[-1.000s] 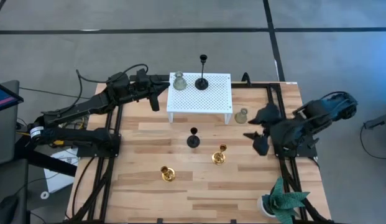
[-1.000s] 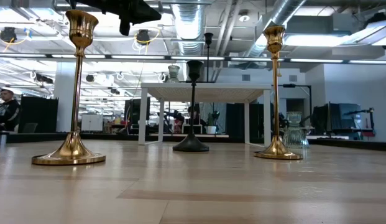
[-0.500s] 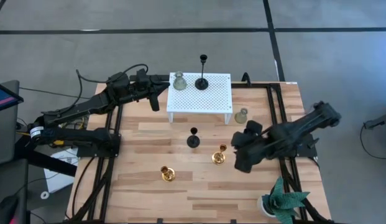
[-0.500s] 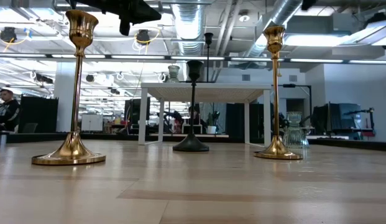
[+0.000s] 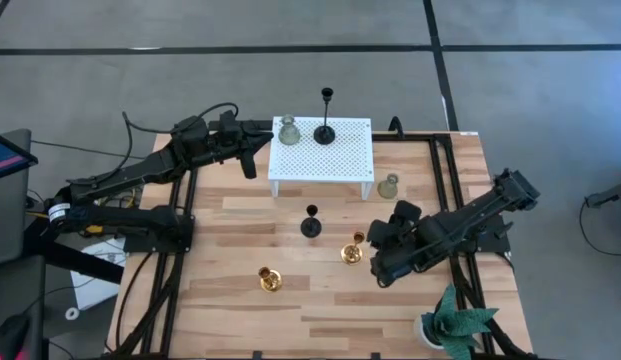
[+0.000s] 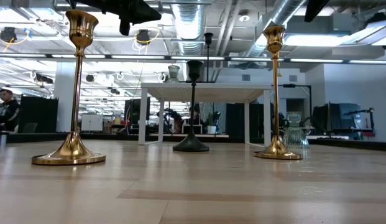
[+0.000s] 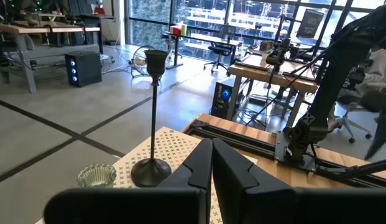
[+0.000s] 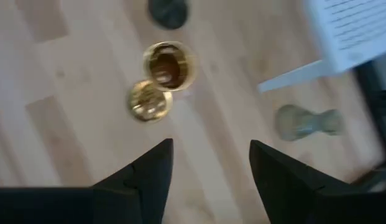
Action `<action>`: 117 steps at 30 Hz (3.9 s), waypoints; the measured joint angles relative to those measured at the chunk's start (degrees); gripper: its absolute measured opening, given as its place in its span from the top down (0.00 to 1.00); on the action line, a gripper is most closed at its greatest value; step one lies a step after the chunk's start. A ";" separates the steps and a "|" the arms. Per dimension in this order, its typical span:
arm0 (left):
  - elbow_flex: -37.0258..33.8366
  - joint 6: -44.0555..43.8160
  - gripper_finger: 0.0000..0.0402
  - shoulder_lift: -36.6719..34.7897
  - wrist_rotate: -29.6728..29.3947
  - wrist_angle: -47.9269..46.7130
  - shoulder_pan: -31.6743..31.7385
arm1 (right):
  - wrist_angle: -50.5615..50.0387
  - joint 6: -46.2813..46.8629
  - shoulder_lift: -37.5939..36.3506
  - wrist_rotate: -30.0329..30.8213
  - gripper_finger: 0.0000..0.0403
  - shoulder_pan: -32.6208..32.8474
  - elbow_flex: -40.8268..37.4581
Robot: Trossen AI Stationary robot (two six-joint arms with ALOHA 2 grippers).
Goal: Pick & Place candle stick holders
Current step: Put the right golden candle holder on the shelf
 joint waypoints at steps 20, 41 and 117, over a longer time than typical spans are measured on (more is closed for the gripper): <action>0.00 0.16 0.97 0.00 -0.01 0.01 0.00 | 11.46 8.44 -18.10 8.40 0.62 2.89 -23.57; -0.02 0.16 0.97 -0.02 -0.01 -0.01 0.00 | 38.58 3.77 -11.58 8.56 0.57 2.79 -36.65; -0.02 -0.21 0.97 -0.02 -0.01 -0.22 0.02 | 55.29 -4.34 -19.04 8.07 0.99 -7.72 -37.09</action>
